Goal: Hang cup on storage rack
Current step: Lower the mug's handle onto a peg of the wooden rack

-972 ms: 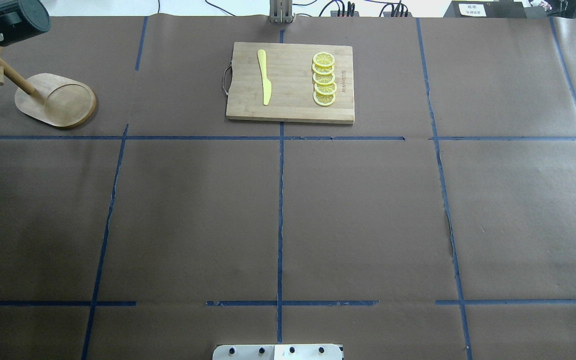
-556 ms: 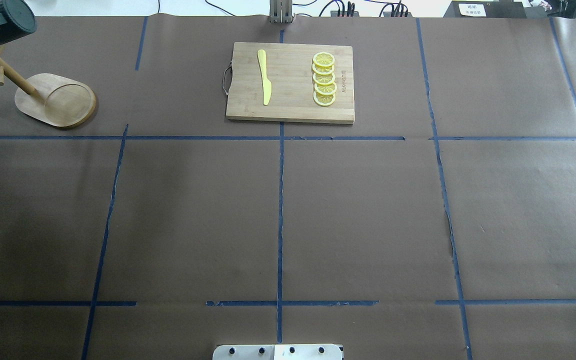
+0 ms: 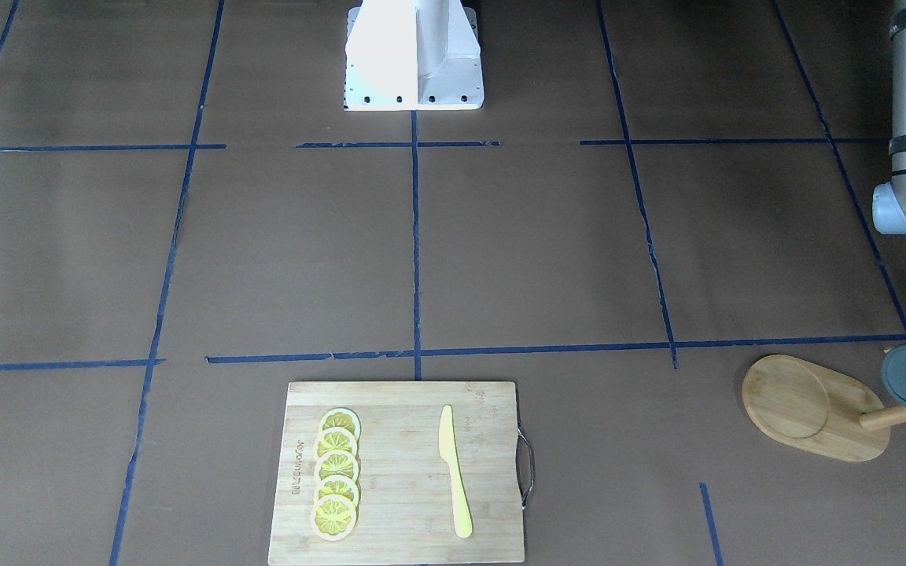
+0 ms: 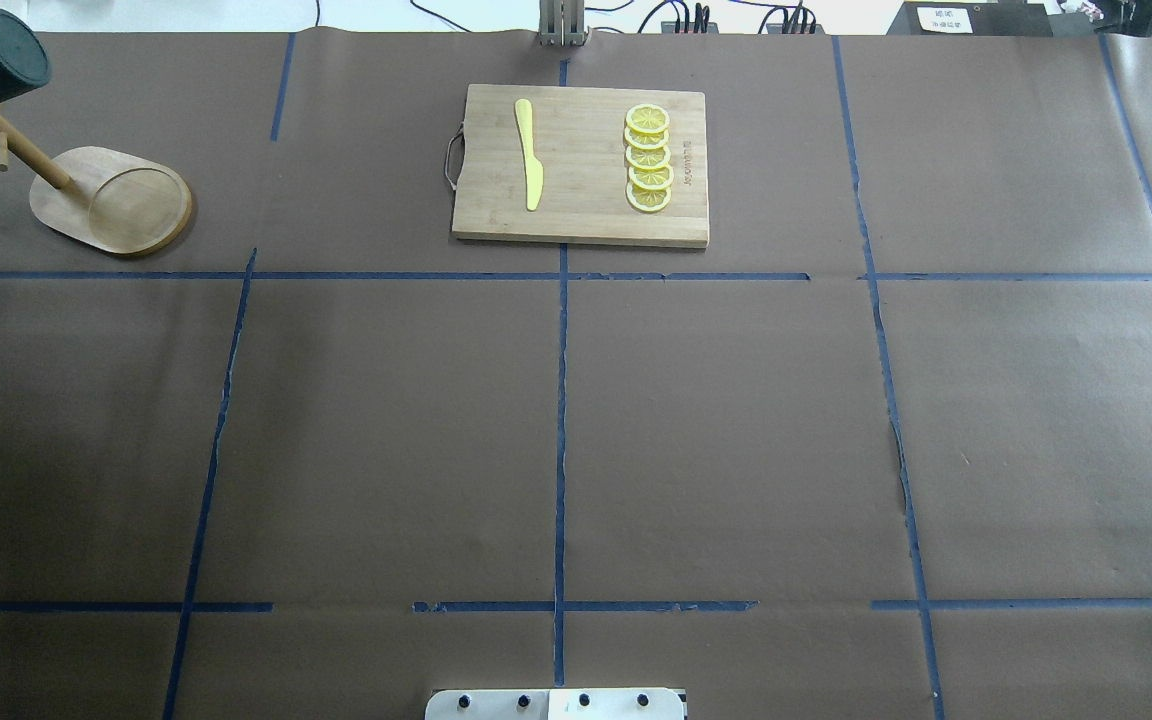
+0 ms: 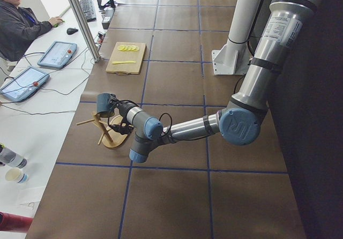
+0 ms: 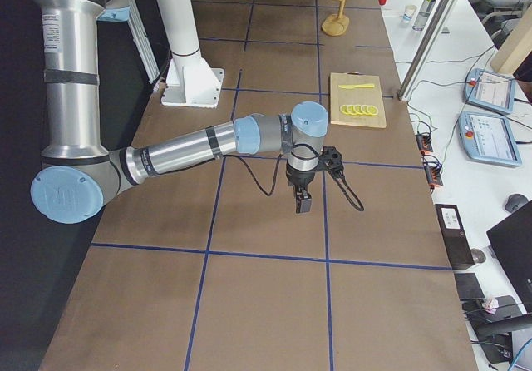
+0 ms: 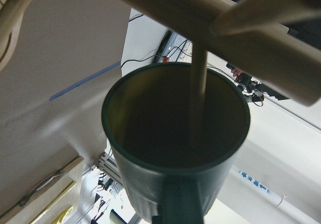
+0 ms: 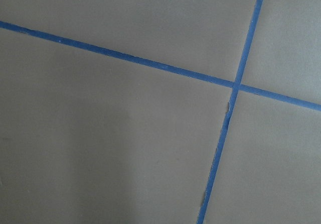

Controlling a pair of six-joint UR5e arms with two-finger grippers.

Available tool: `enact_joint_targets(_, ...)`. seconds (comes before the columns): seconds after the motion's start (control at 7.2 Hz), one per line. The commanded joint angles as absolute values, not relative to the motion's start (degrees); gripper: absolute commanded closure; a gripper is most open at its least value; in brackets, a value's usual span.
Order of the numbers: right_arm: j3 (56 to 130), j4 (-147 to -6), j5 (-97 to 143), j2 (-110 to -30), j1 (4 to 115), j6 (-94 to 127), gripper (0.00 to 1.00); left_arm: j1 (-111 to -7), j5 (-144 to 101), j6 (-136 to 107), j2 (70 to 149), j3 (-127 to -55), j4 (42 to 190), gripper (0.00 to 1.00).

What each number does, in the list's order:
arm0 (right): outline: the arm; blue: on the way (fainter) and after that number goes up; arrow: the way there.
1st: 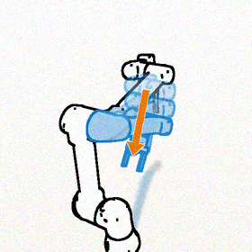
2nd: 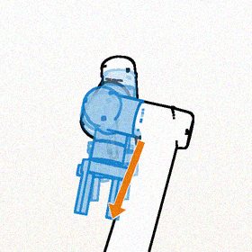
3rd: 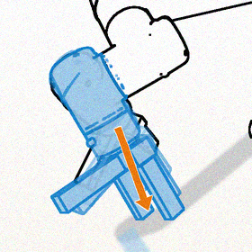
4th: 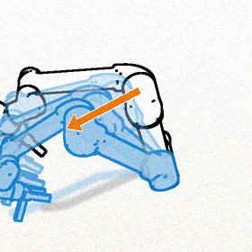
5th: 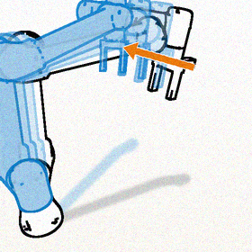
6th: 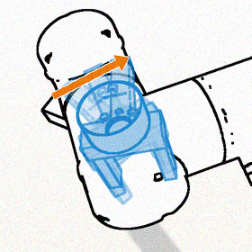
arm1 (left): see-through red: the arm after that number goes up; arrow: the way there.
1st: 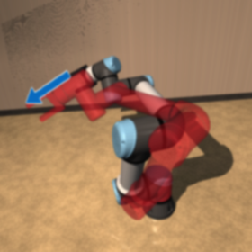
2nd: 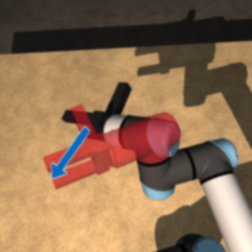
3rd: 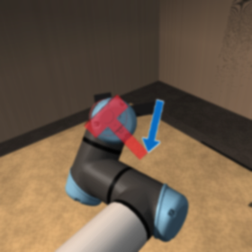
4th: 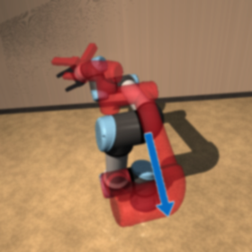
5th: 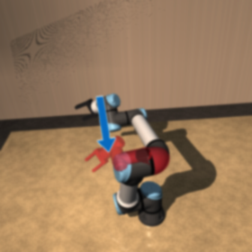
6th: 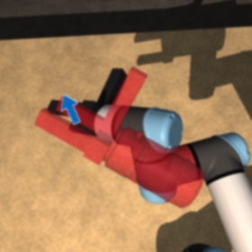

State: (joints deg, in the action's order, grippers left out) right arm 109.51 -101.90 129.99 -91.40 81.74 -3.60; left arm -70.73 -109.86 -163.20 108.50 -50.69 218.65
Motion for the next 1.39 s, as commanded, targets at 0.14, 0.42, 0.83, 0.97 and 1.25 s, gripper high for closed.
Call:
enact_joint_targets(0.14,109.51,-101.95,129.99,-91.41,81.74,-3.52,0.00,-70.40,-109.86,-163.13,108.54,-49.83,218.94,0.01)
enact_joint_targets(0.42,109.51,-101.95,129.99,-91.49,81.74,-3.52,0.00,-70.40,-110.74,-163.13,108.54,-50.01,218.94,0.00)
enact_joint_targets(0.83,109.51,-101.95,129.99,-91.58,81.74,-3.43,0.00,-70.40,-112.14,-163.13,108.55,-51.23,218.94,0.00)
enact_joint_targets(0.97,109.51,-101.95,129.99,-91.67,81.74,-3.34,0.00,-70.57,-114.32,-162.69,108.54,-52.63,218.85,0.00)
enact_joint_targets(1.25,109.34,-101.95,130.08,-91.67,81.74,-3.34,0.00,-70.75,-116.19,-162.60,106.72,-58.24,218.85,0.00)
